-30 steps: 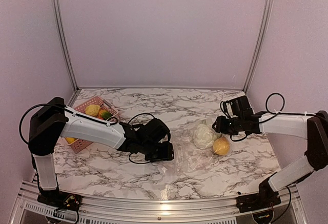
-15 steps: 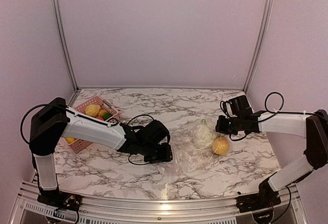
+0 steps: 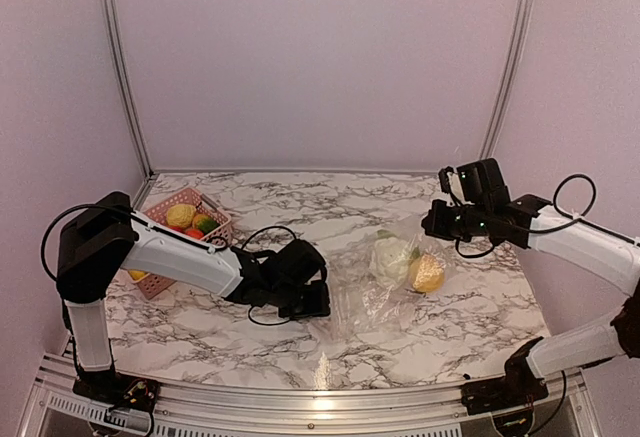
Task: Open the zip-top bag and remove the fake food
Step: Pick up the fake vegetable from the zipper food storage bag.
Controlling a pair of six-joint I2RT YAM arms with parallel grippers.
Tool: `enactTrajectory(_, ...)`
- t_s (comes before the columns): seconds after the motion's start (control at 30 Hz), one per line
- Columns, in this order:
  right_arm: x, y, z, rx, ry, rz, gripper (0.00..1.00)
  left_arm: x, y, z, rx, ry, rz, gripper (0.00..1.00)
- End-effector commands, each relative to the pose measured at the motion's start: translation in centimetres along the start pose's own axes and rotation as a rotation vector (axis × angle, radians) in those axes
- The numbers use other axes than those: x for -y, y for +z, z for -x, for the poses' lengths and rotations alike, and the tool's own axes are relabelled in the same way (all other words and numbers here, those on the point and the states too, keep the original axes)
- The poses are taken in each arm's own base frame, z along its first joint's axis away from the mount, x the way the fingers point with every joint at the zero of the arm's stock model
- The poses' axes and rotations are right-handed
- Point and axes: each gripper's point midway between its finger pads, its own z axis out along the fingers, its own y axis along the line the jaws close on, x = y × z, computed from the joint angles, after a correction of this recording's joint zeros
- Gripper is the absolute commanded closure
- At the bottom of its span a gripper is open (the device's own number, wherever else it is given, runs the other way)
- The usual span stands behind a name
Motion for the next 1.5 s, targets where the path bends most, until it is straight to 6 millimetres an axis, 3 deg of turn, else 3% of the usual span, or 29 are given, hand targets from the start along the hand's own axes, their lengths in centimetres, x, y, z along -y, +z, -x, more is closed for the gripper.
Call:
enactTrajectory(0.0, -2.0, -3.2, 2.9, 0.084, -0.001, 0.012, 1.00, -3.2, 0.5, -1.5, -0.035, -0.012, 0.086, 0.53)
enactTrajectory(0.2, -3.1, -5.4, 4.1, 0.111, -0.006, 0.044, 1.00, -3.0, 0.5, -1.5, -0.030, -0.012, 0.072, 0.48)
enactTrajectory(0.33, -3.4, -5.9, 4.0, 0.105, -0.008, 0.057, 1.00, -2.6, 0.4, -1.2, -0.024, -0.006, 0.061, 0.47)
enactTrajectory(0.7, -0.6, -4.7, 2.6, 0.075, -0.019, -0.082, 1.00, -2.2, -0.3, -0.6, 0.000, -0.001, 0.055, 0.45)
enactTrajectory(1.03, 2.9, -1.3, -1.7, -0.034, -0.027, -0.205, 0.99, -1.7, -0.5, -0.3, 0.007, 0.015, 0.039, 0.44)
enactTrajectory(1.13, 3.3, -1.1, -2.2, -0.044, -0.030, -0.221, 0.92, -1.5, -0.6, -0.2, 0.007, 0.018, 0.035, 0.44)
enactTrajectory(1.3, 3.8, -1.7, -1.7, -0.035, -0.044, -0.259, 0.68, -1.2, -0.6, -0.1, 0.008, 0.024, 0.029, 0.44)
enactTrajectory(1.47, 4.0, -2.8, -0.7, -0.013, -0.070, -0.312, 0.61, -0.9, -0.7, 0.1, 0.009, 0.031, 0.027, 0.44)
